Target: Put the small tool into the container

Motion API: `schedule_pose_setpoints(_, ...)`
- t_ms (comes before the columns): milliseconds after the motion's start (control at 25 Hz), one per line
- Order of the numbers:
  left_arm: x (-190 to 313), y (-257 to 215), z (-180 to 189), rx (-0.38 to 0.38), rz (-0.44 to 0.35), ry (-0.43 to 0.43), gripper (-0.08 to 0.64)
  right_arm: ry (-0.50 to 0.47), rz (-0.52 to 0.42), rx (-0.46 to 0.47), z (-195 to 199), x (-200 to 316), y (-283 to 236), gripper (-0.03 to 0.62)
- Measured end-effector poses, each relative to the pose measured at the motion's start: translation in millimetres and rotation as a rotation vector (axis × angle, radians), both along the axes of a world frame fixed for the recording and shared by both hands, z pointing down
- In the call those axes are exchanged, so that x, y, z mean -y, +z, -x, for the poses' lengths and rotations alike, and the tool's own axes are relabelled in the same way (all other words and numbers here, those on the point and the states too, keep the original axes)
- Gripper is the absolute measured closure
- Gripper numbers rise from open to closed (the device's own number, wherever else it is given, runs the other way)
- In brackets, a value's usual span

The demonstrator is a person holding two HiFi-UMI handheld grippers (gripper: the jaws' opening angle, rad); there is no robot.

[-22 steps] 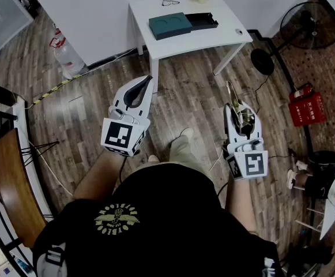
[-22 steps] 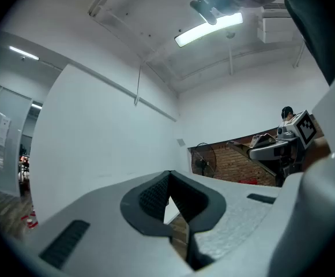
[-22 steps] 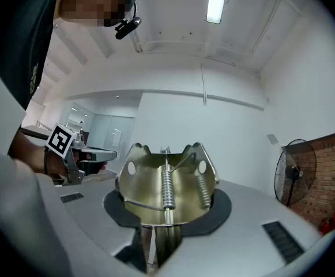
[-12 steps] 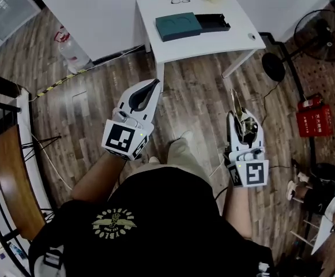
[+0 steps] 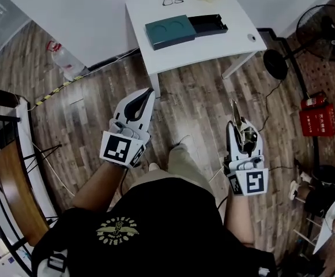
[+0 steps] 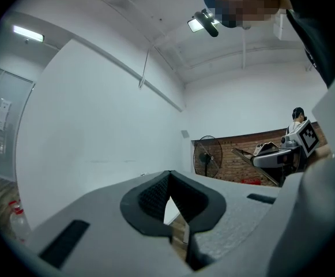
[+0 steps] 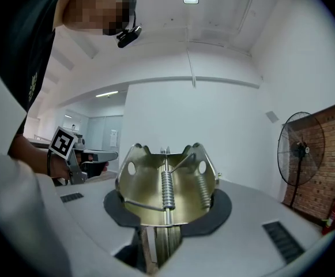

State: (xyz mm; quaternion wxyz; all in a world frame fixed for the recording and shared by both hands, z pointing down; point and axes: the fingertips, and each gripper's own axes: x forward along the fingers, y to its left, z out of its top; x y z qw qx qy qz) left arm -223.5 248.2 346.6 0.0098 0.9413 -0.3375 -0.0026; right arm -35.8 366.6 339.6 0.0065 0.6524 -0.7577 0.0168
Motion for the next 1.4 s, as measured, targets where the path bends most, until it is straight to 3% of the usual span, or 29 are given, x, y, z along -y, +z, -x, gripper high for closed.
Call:
schedule_pose_setpoints(280,29.4,7.6,-37.9,0.02,0.006,0.042,0.552,0.016,0.002,0.021,-34.0,26.8,0.5,0.465)
schedule_pose_setpoints(680,60.0,-1.2,-88.2,0.034,0.012,0.036,0.552,-0.039,-0.002,0.039,-65.8,66.7,-7.3,0.465)
schedule_pose_setpoints(880,87.1,-13.0,-103.8,-0.037,0.064,-0.035,0.552,-0.033,0.005,0.029,-106.4,81.0,-11.5,0.465)
schedule_pose_setpoints(1160,106.2,-28.5,-122.6,-0.023,0.006,-0.089,0.552,-0.049,-0.014,0.037,-153.3,107.7,-16.8,0.465)
schedule_pose_setpoints(1400,107.5,-28.0,-107.7,-0.009,0.003,-0.145,0.552,-0.068,0.006,0.054,-157.9,121.7,-10.9,0.465)
